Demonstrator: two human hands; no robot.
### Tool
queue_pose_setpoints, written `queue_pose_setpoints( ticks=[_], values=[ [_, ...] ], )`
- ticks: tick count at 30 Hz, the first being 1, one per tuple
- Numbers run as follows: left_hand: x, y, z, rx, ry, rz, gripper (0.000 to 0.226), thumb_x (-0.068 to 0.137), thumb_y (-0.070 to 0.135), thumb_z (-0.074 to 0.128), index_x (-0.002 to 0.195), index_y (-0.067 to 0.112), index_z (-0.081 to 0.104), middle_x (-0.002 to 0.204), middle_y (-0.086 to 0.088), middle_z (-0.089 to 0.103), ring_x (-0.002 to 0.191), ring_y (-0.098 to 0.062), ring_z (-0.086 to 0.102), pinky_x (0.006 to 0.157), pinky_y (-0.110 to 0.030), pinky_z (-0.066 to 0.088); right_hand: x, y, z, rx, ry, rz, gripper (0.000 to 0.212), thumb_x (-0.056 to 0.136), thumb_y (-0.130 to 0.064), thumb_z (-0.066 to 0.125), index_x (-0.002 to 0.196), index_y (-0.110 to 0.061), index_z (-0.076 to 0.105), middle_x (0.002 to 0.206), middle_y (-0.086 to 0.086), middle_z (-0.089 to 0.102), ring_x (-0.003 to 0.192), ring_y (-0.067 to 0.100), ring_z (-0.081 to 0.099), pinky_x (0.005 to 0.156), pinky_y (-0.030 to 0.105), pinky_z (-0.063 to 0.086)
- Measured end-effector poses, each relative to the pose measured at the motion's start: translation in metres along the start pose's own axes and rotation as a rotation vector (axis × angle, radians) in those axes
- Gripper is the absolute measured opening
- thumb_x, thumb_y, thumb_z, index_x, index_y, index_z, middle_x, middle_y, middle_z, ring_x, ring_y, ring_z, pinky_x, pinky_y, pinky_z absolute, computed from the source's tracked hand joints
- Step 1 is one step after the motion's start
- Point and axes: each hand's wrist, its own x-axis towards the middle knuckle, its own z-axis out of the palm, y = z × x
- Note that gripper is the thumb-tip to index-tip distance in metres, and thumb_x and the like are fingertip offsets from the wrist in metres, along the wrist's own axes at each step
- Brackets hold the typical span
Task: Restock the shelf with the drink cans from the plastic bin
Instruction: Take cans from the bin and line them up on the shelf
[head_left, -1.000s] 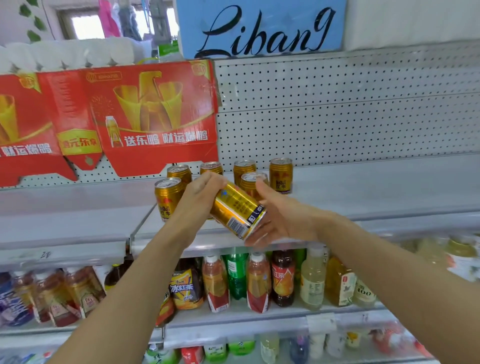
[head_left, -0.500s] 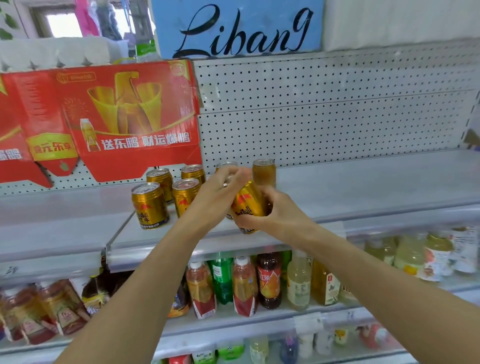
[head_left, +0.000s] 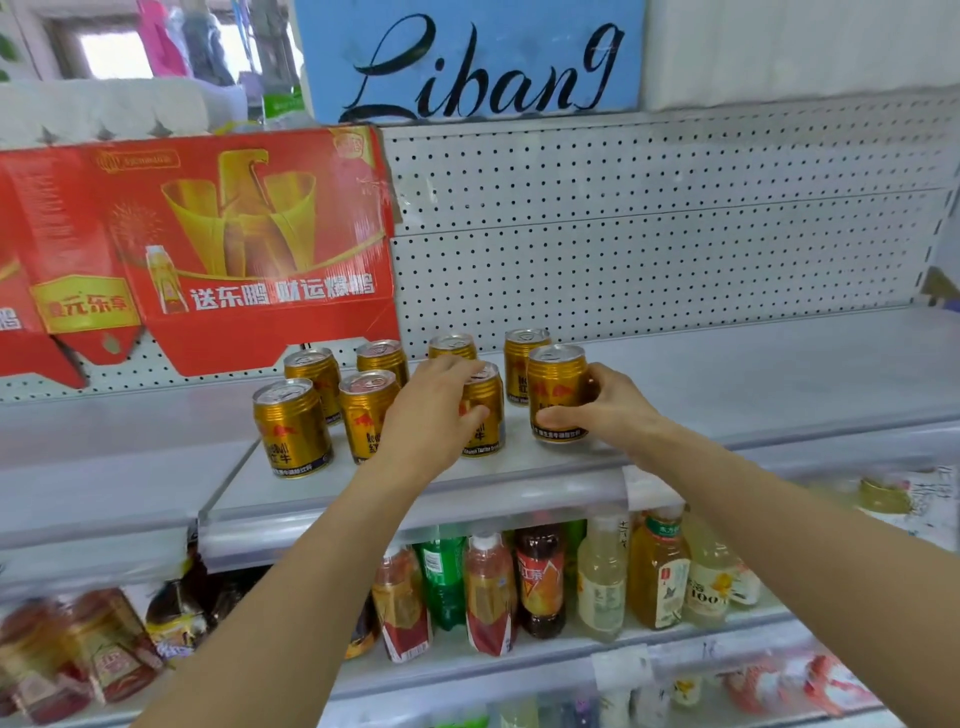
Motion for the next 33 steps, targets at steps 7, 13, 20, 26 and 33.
queue_pose_setpoints(
  ticks=[7,13,20,26,33],
  values=[
    [0.006,-0.002,0.009,0.064,0.045,0.023,0.050,0.088,0.027,0.066,0.136,0.024,0.052,0.135,0.003,0.054,0.126,-0.018,0.043,0.097,-0.037,0.046,0.024,0.007,0.001,-0.067,-0.102,0.024,0.074,0.066,-0.017,0.087,0.130,-0.016,0.050,0.120,0.003,0.064,0.106,0.018,0.061,0.095,0.035,0.048],
    [0.009,-0.002,0.012,0.110,0.050,0.017,0.048,0.089,0.025,0.064,0.136,0.024,0.051,0.134,0.001,0.056,0.124,-0.020,0.046,0.098,-0.037,0.044,0.025,0.006,0.002,-0.106,-0.122,0.018,0.078,0.066,-0.015,0.087,0.132,-0.017,0.047,0.124,0.004,0.062,0.107,0.018,0.059,0.096,0.034,0.047],
    [-0.010,0.022,0.013,0.219,0.095,-0.001,0.058,0.092,0.043,0.057,0.144,0.021,0.041,0.147,-0.001,0.046,0.139,-0.021,0.034,0.117,-0.042,0.021,-0.013,0.011,-0.029,-0.276,-0.057,-0.119,0.089,0.079,-0.032,0.077,0.150,-0.026,0.023,0.153,0.000,0.032,0.136,0.018,0.035,0.108,0.037,0.033],
    [-0.064,0.101,0.043,0.142,0.174,0.077,0.070,0.090,0.059,0.036,0.147,0.018,0.039,0.145,-0.003,0.048,0.138,-0.023,0.037,0.117,-0.046,0.024,-0.088,0.060,-0.084,-0.499,0.118,-0.369,0.073,0.086,-0.038,0.066,0.148,-0.027,0.029,0.152,-0.005,0.030,0.139,0.013,0.029,0.115,0.035,0.026],
    [-0.124,0.215,0.136,0.022,0.066,0.171,0.068,0.089,0.053,0.052,0.143,0.014,0.044,0.134,-0.007,0.056,0.122,-0.028,0.050,0.105,-0.049,0.039,-0.171,0.177,-0.171,-0.797,0.261,-0.406,0.062,0.087,-0.051,0.047,0.136,-0.012,0.049,0.135,0.009,0.054,0.122,0.027,0.050,0.099,0.044,0.043]
  ],
)
